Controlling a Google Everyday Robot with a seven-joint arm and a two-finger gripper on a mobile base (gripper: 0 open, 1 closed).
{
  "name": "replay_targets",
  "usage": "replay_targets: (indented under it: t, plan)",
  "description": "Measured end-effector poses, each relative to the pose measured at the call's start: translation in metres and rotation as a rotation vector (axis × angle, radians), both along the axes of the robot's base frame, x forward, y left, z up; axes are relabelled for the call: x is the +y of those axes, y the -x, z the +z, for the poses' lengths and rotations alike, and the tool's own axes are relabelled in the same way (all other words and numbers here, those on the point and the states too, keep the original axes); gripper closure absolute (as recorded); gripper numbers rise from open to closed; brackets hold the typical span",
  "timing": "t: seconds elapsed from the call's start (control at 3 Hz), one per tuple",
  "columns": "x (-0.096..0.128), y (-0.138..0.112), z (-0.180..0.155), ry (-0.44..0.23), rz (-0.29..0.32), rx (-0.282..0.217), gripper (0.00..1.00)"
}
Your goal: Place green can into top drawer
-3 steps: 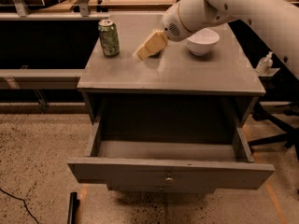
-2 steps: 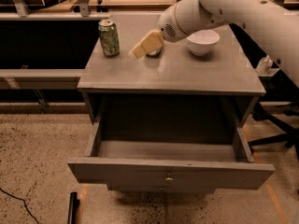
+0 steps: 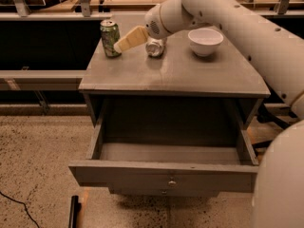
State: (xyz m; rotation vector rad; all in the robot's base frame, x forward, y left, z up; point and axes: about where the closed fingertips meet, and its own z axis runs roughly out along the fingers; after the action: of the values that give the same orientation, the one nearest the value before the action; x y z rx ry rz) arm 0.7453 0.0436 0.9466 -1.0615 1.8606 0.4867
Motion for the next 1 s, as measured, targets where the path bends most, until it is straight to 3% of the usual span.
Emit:
replay_targets:
  t: [1.0]
  plan:
    - [0.059,-0.042,-0.021,-0.093,0.055,0.006,0.0]
